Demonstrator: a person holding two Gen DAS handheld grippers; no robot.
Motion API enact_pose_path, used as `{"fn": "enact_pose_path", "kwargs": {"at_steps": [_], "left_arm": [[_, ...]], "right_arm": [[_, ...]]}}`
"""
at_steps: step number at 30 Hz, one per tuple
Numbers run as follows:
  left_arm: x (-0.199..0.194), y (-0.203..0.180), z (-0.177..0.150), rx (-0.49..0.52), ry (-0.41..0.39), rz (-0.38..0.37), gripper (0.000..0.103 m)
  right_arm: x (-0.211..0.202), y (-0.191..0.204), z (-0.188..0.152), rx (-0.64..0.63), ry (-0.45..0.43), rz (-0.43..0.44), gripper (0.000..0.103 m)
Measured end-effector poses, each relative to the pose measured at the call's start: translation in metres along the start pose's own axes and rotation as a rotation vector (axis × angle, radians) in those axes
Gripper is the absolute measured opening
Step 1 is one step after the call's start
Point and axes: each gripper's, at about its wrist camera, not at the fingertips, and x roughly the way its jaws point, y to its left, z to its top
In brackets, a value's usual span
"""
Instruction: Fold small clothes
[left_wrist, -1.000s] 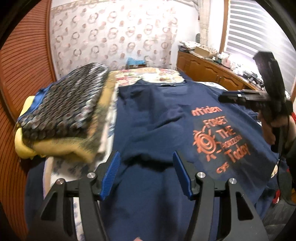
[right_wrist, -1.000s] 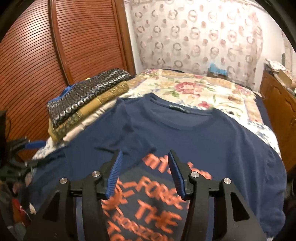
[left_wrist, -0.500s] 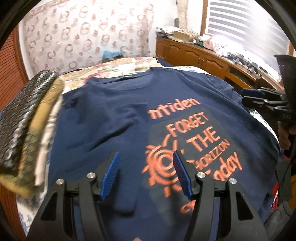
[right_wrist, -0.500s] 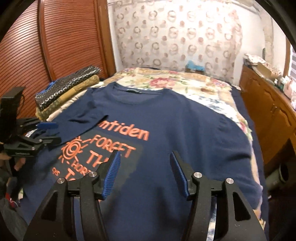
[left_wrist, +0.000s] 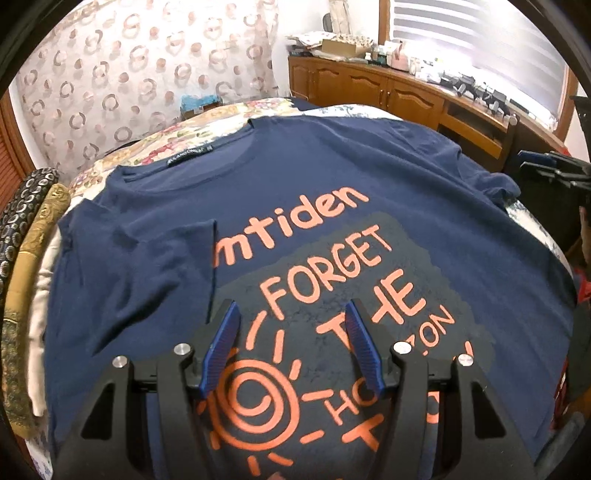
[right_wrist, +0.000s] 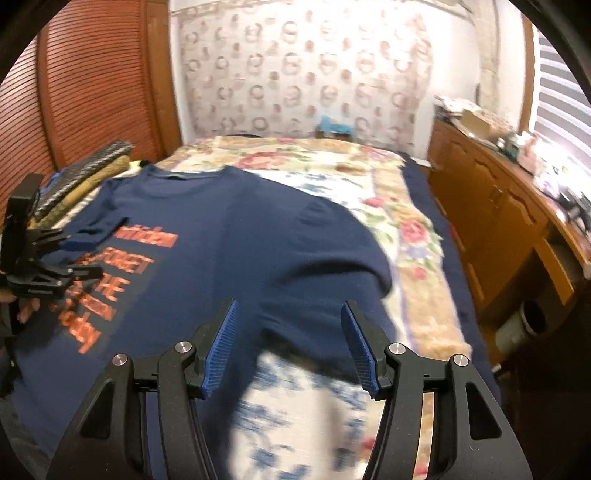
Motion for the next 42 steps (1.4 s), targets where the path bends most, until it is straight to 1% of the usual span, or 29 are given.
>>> {"fn": "enact_pose_path", "kwargs": {"at_steps": [5, 7, 9, 16, 24, 26, 29, 30, 31, 32, 34, 35, 37, 40, 42], "left_arm": [[0.003, 0.003, 0.000, -0.012, -0.012, -0.030, 0.061], [0.005, 0.003, 0.001, -0.008, -0.009, -0.047, 0.066], [0.006, -0.001, 0.002, 0.008, -0.007, -0.040, 0.070], [0.008, -0.008, 0.003, 0.012, -0.005, -0.048, 0.073], [0.009, -0.008, 0.004, 0.008, -0.003, -0.041, 0.075], [0.009, -0.009, 0.004, 0.009, -0.004, -0.038, 0.075], [0.009, -0.006, 0.004, 0.008, -0.002, -0.045, 0.075], [0.009, -0.007, 0.004, 0.008, -0.002, -0.048, 0.075], [0.009, -0.003, 0.004, 0.009, -0.001, -0.048, 0.076], [0.009, -0.003, 0.003, 0.012, -0.001, -0.049, 0.077], [0.008, -0.001, 0.002, 0.014, 0.000, -0.051, 0.077], [0.008, -0.002, 0.002, 0.013, 0.000, -0.051, 0.078], [0.008, -0.002, 0.002, 0.013, 0.000, -0.050, 0.078], [0.008, -0.002, 0.002, 0.012, 0.000, -0.050, 0.078], [0.008, -0.001, 0.002, 0.011, 0.000, -0.051, 0.079]], "right_arm": [[0.005, -0.027, -0.008, 0.042, 0.026, -0.028, 0.059], [0.010, -0.036, -0.010, 0.069, 0.042, -0.022, 0.059], [0.016, -0.041, -0.012, 0.086, 0.055, -0.015, 0.059], [0.035, -0.061, -0.021, 0.176, 0.115, 0.032, 0.059], [0.044, -0.071, -0.025, 0.239, 0.133, 0.088, 0.058], [0.044, -0.071, -0.024, 0.240, 0.133, 0.099, 0.057], [0.044, -0.069, -0.022, 0.235, 0.132, 0.116, 0.048], [0.044, -0.068, -0.021, 0.230, 0.132, 0.121, 0.043], [0.043, -0.066, -0.019, 0.220, 0.129, 0.124, 0.035], [0.042, -0.064, -0.018, 0.210, 0.127, 0.117, 0.031], [0.040, -0.060, -0.015, 0.181, 0.118, 0.091, 0.014], [0.038, -0.058, -0.013, 0.171, 0.109, 0.083, 0.010], [0.035, -0.055, -0.009, 0.158, 0.097, 0.089, 0.004], [0.027, -0.049, -0.001, 0.132, 0.061, 0.088, 0.002], [0.019, -0.044, 0.008, 0.121, 0.021, 0.091, 0.002]]}}
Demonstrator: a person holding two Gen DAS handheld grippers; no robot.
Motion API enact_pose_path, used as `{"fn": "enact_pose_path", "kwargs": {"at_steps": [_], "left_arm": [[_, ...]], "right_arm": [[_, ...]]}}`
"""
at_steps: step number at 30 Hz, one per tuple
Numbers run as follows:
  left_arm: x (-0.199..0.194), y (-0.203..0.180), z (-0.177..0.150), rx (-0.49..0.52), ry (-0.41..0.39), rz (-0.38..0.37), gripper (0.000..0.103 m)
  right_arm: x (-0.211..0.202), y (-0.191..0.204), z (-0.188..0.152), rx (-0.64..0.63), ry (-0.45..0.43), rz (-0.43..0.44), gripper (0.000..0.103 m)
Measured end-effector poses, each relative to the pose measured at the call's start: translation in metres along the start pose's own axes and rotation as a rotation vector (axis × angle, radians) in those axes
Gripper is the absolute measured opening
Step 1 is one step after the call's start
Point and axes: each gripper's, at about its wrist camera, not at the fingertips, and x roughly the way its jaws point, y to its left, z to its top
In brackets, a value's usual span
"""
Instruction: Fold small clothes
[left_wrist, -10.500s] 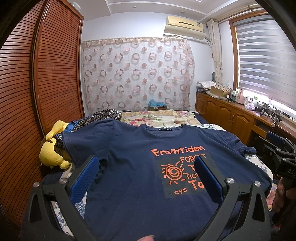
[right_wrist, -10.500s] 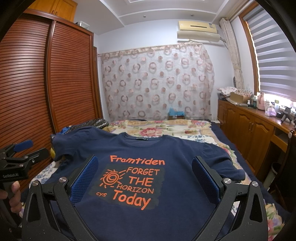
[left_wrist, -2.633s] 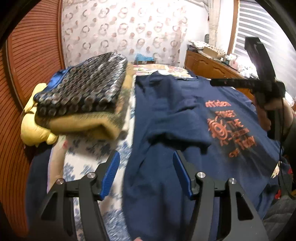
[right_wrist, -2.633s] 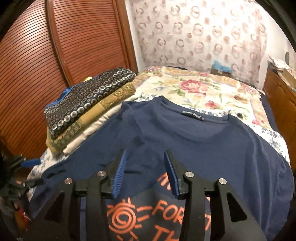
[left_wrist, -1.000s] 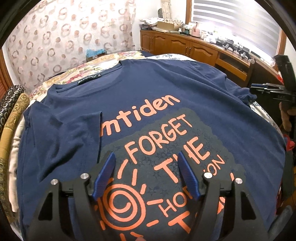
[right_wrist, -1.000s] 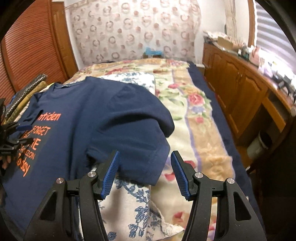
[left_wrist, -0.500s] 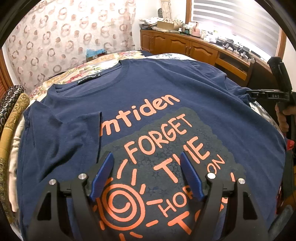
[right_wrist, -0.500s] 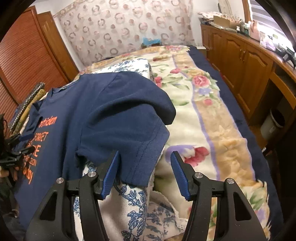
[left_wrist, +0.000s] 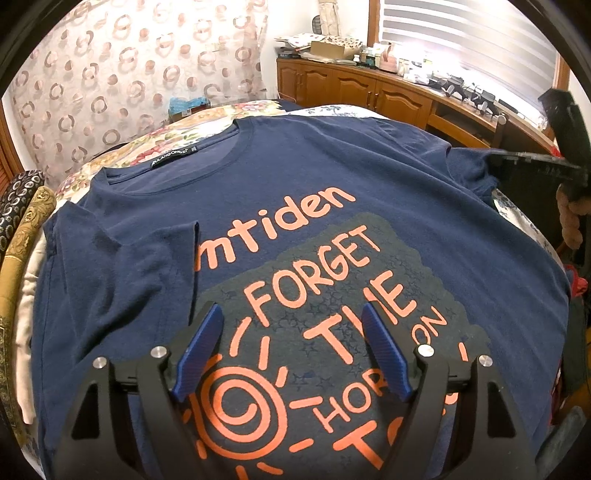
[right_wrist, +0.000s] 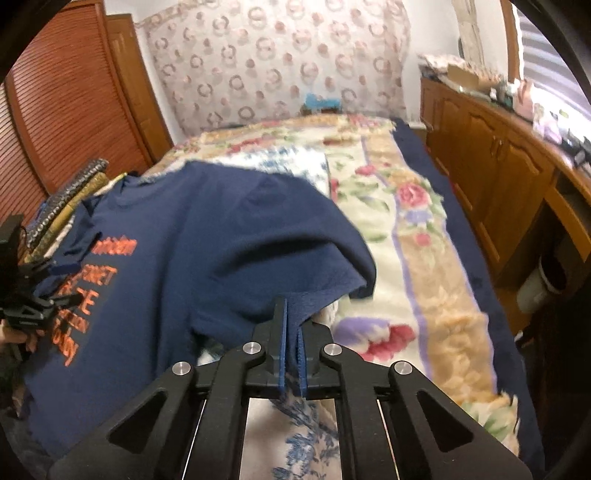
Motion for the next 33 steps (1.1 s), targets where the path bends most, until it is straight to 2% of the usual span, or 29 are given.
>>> {"fn": "enact_pose_path", "kwargs": {"at_steps": [6, 9, 14, 15, 16, 18, 25, 28, 33], "left_arm": [[0.000, 0.001, -0.001, -0.005, 0.001, 0.010, 0.080], [0.000, 0.002, -0.001, -0.016, 0.002, 0.015, 0.080], [-0.008, 0.003, -0.002, -0.028, -0.033, 0.058, 0.080], [-0.013, 0.003, -0.002, -0.031, -0.055, 0.064, 0.080], [-0.020, 0.005, -0.003, -0.039, -0.084, 0.069, 0.080], [-0.030, 0.009, -0.003, -0.058, -0.111, 0.070, 0.080], [-0.067, 0.022, -0.009, -0.122, -0.192, 0.049, 0.080], [-0.077, 0.025, -0.011, -0.137, -0.218, 0.034, 0.080], [-0.086, 0.023, -0.015, -0.132, -0.224, 0.056, 0.080]], "right_arm": [[-0.008, 0.037, 0.031, -0.063, -0.073, 0.043, 0.002], [-0.008, 0.074, 0.047, -0.123, -0.102, 0.101, 0.002], [0.000, 0.128, 0.048, -0.214, -0.078, 0.211, 0.002], [0.003, 0.134, 0.046, -0.229, -0.066, 0.213, 0.005], [0.006, 0.139, 0.042, -0.246, -0.052, 0.199, 0.016], [0.007, 0.141, 0.037, -0.253, -0.039, 0.183, 0.034], [0.011, 0.102, 0.032, -0.165, -0.033, 0.117, 0.040], [0.022, 0.089, 0.033, -0.124, -0.014, 0.090, 0.040], [0.053, 0.080, 0.036, -0.054, 0.046, 0.035, 0.040]]}}
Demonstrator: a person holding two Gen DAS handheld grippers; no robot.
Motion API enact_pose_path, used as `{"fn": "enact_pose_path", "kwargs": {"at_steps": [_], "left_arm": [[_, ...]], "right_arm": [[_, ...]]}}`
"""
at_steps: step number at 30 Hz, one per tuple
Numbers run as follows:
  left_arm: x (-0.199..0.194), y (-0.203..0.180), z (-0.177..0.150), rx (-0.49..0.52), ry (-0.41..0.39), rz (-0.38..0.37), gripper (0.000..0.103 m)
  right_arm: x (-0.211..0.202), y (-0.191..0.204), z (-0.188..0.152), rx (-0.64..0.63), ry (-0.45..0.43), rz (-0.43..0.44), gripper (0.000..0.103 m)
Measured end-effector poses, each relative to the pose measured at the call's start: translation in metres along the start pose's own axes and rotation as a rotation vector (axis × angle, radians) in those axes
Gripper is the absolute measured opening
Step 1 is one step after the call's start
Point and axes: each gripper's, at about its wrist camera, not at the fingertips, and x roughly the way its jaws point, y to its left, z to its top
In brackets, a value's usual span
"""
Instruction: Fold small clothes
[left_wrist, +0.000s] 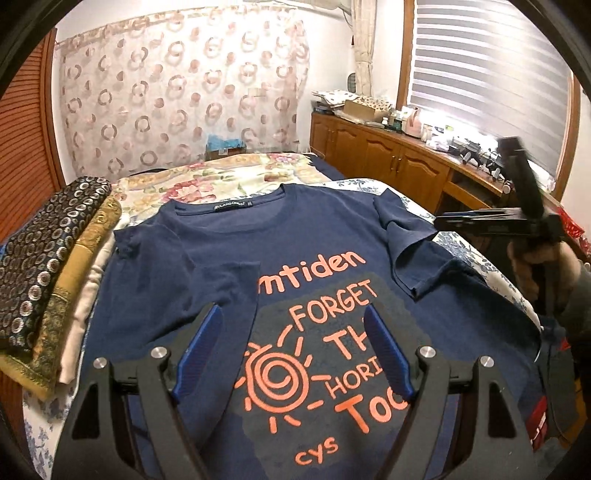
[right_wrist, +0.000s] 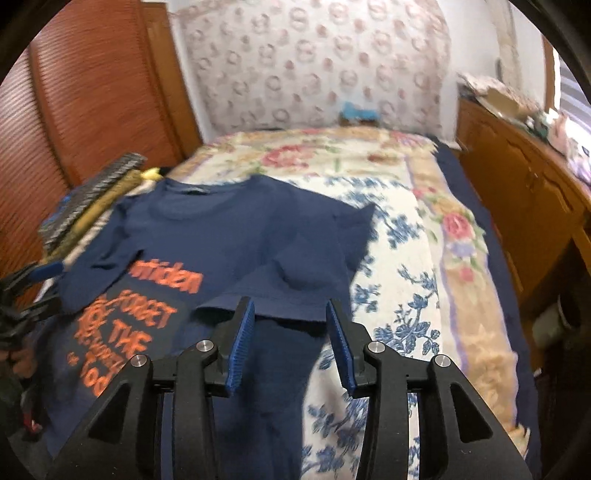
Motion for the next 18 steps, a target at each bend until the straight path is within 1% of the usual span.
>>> {"fn": "enact_pose_path", "kwargs": {"at_steps": [4, 8, 10, 12, 13, 14, 15, 18], "left_arm": [[-0.009, -0.001, -0.003, 0.000, -0.020, -0.003, 0.080], [-0.014, 0.004, -0.007, -0.014, -0.033, -0.011, 0.080], [-0.014, 0.007, -0.008, -0.025, -0.031, -0.008, 0.080], [-0.014, 0.011, -0.009, -0.035, -0.029, -0.003, 0.080], [-0.014, 0.012, -0.010, -0.039, -0.030, 0.000, 0.080], [-0.015, 0.012, -0.011, -0.042, -0.031, 0.001, 0.080], [-0.016, 0.013, -0.011, -0.045, -0.033, 0.002, 0.080], [-0.018, 0.017, -0.012, -0.054, -0.037, 0.009, 0.080]], "right_arm": [[0.022, -0.018, 0.002, 0.073, 0.034, -0.035, 0.040], [0.031, -0.027, 0.003, 0.109, 0.054, -0.034, 0.040], [0.035, -0.029, 0.003, 0.121, 0.070, -0.013, 0.040], [0.036, -0.028, 0.004, 0.120, 0.072, -0.011, 0.039], [0.035, -0.027, 0.005, 0.114, 0.069, -0.005, 0.027], [0.033, -0.025, 0.007, 0.104, 0.064, 0.003, 0.022], [0.030, -0.021, 0.008, 0.090, 0.056, 0.008, 0.011], [0.016, -0.005, 0.017, 0.034, 0.017, 0.032, 0.004]]}}
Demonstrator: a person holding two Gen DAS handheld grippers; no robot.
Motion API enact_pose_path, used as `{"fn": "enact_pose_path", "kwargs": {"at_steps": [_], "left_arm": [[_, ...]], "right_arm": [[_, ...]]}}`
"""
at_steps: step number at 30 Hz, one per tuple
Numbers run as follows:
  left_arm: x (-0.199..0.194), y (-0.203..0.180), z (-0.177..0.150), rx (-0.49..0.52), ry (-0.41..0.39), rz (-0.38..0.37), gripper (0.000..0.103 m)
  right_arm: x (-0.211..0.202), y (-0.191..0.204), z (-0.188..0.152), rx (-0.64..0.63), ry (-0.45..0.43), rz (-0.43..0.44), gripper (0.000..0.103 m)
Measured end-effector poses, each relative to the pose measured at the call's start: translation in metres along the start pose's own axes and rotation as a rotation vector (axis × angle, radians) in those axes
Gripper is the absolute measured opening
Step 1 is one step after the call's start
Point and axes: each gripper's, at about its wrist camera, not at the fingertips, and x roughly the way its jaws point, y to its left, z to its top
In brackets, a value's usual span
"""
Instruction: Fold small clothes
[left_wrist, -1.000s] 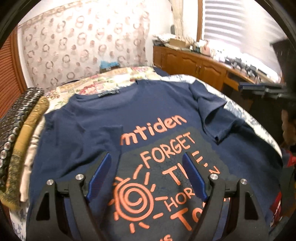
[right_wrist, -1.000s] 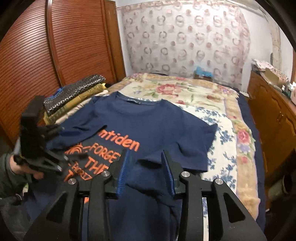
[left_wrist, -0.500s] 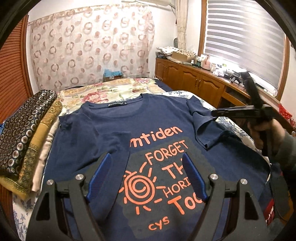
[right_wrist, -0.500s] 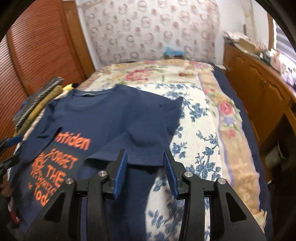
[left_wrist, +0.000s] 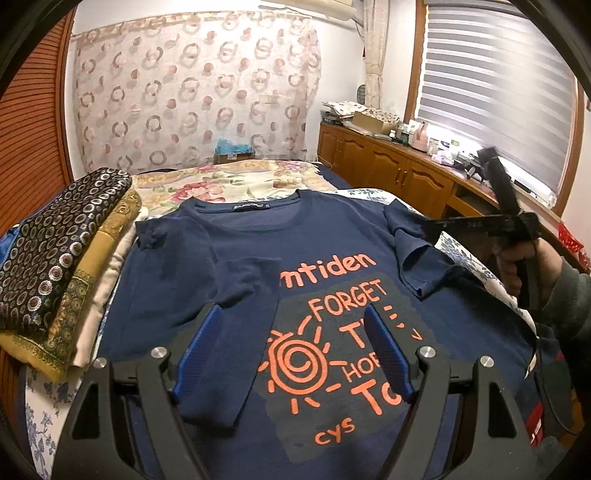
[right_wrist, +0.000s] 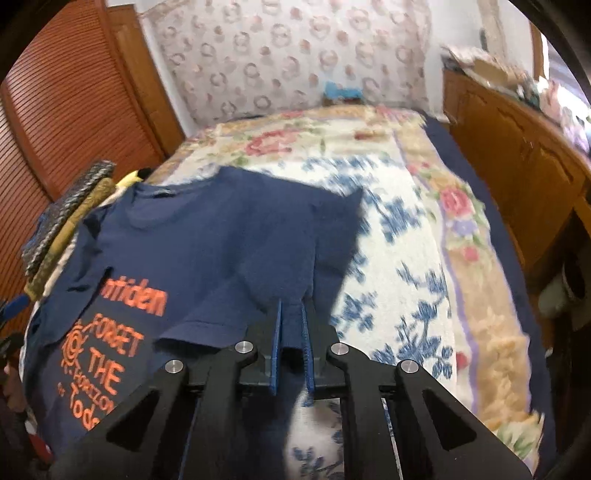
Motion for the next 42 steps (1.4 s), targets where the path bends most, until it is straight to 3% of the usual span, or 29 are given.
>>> {"fn": "enact_pose_path", "kwargs": {"at_steps": [9, 17, 18, 19, 21, 24, 32, 37, 39, 42], "left_arm": [[-0.011, 0.014, -0.003, -0.018, -0.020, 0.014, 0.080], [-0.007, 0.036, 0.003, -0.006, -0.011, 0.034, 0.080], [-0.006, 0.039, 0.003, -0.003, -0.009, 0.038, 0.080], [-0.005, 0.042, 0.004, 0.003, -0.005, 0.047, 0.080], [-0.002, 0.049, 0.006, 0.006, 0.002, 0.063, 0.080], [0.003, 0.062, 0.011, -0.003, 0.018, 0.081, 0.080], [0.016, 0.094, 0.038, 0.019, 0.034, 0.120, 0.080], [0.032, 0.109, 0.055, 0.036, 0.082, 0.129, 0.070], [0.040, 0.112, 0.060, 0.038, 0.104, 0.129, 0.060], [0.055, 0.115, 0.067, 0.044, 0.145, 0.125, 0.057]], "right_arm": [[-0.005, 0.059, 0.035, -0.119, -0.050, 0.107, 0.002], [0.045, 0.116, 0.063, -0.246, 0.023, 0.130, 0.002], [0.048, 0.119, 0.063, -0.259, 0.025, 0.116, 0.005], [0.052, 0.120, 0.063, -0.271, 0.023, 0.097, 0.015], [0.055, 0.116, 0.063, -0.261, 0.022, 0.093, 0.032], [0.053, 0.099, 0.064, -0.242, 0.014, 0.055, 0.040], [0.043, 0.046, 0.054, -0.226, 0.015, -0.048, 0.048], [0.053, 0.015, 0.045, -0.190, 0.049, -0.083, 0.052], [0.059, 0.006, 0.043, -0.167, 0.059, -0.079, 0.053], [0.068, 0.001, 0.040, -0.154, 0.075, -0.077, 0.054]]}}
